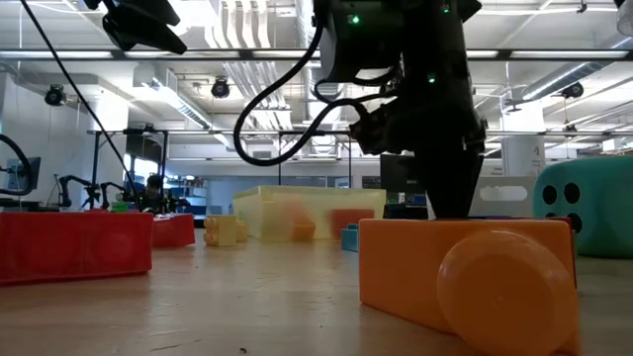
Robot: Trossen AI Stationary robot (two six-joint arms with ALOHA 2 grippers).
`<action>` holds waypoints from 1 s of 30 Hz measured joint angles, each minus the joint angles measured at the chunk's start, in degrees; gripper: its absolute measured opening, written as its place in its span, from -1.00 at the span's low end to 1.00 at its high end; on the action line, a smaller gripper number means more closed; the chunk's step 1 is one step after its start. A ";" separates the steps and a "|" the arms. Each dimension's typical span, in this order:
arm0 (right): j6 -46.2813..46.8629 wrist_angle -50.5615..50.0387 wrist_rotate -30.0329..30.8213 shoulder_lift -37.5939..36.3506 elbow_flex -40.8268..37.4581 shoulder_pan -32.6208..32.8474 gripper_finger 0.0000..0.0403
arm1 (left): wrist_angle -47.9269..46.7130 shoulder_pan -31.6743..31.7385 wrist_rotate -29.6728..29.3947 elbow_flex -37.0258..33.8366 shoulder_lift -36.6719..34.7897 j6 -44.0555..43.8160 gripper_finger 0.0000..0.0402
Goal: Pick & Place Toys
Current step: Put the light green game piece into the yellow bin
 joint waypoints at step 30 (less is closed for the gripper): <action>-3.25 1.32 -1.41 2.29 -0.80 -0.54 -0.37 | -0.02 0.00 0.02 0.00 0.00 0.15 0.28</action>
